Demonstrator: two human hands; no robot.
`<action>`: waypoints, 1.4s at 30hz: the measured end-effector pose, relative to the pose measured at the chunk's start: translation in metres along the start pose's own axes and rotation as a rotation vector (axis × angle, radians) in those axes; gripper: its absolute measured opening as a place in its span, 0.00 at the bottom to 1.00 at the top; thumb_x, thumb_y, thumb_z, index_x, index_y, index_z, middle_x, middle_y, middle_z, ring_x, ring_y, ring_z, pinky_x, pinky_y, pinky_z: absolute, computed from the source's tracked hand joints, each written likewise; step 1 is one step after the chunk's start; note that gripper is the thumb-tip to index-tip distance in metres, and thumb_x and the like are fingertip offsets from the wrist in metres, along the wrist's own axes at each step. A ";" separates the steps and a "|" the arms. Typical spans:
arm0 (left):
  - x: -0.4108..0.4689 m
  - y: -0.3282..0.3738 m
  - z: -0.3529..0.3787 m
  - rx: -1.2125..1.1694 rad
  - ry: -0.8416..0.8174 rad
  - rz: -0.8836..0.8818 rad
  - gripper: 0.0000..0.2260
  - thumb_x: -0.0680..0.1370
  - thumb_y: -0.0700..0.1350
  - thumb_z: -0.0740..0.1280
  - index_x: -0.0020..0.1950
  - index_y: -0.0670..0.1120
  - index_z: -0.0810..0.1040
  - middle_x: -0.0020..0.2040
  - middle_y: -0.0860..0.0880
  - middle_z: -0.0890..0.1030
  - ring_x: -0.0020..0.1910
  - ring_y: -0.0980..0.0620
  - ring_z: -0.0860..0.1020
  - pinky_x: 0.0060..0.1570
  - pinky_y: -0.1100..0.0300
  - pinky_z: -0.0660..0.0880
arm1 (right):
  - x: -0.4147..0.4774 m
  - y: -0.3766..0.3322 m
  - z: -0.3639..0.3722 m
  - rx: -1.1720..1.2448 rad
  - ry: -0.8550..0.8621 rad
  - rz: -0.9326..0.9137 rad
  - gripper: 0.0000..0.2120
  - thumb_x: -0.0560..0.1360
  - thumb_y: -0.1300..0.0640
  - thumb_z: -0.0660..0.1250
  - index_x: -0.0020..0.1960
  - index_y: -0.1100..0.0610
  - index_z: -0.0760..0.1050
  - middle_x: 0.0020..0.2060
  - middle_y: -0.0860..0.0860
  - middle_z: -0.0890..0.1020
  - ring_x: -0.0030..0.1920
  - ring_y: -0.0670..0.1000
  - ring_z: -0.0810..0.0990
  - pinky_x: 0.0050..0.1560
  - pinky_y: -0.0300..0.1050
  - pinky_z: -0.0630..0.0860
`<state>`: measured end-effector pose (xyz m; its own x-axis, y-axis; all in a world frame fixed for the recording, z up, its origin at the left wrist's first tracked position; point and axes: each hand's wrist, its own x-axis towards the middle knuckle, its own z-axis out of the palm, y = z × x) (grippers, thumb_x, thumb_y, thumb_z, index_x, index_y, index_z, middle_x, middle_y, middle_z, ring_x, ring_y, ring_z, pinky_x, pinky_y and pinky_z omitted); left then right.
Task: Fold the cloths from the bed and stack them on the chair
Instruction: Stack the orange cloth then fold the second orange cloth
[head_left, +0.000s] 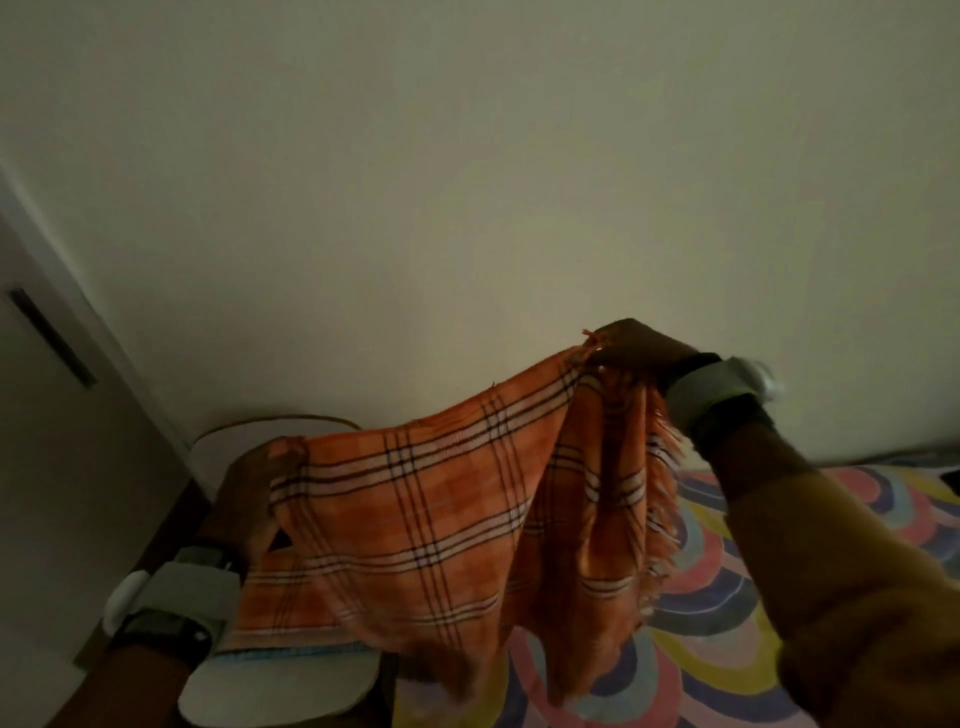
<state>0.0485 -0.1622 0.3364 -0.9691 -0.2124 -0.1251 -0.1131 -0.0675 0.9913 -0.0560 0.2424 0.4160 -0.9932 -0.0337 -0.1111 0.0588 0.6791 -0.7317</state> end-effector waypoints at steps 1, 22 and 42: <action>0.004 0.005 0.005 -0.006 0.022 0.005 0.07 0.78 0.38 0.61 0.45 0.44 0.78 0.37 0.47 0.84 0.38 0.47 0.82 0.38 0.59 0.79 | 0.016 0.012 0.003 0.033 0.079 0.050 0.17 0.72 0.54 0.71 0.55 0.64 0.78 0.36 0.53 0.81 0.39 0.52 0.81 0.42 0.46 0.78; -0.056 -0.074 0.184 -0.061 -0.030 -0.304 0.05 0.74 0.36 0.68 0.38 0.41 0.82 0.32 0.45 0.83 0.33 0.47 0.81 0.34 0.59 0.78 | -0.089 0.069 0.215 1.197 0.053 0.389 0.16 0.79 0.51 0.59 0.56 0.62 0.78 0.50 0.61 0.83 0.54 0.62 0.80 0.62 0.62 0.73; -0.056 -0.089 0.169 0.228 -0.069 0.065 0.09 0.75 0.43 0.65 0.44 0.55 0.84 0.45 0.51 0.85 0.49 0.52 0.82 0.54 0.50 0.79 | -0.110 0.051 0.206 0.757 0.349 0.073 0.09 0.73 0.64 0.67 0.41 0.52 0.83 0.38 0.51 0.85 0.43 0.54 0.84 0.48 0.56 0.81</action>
<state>0.0757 0.0203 0.2625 -0.9879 -0.1411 -0.0650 -0.0885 0.1680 0.9818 0.0764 0.1298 0.2526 -0.9510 0.3049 -0.0517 0.0513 -0.0093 -0.9986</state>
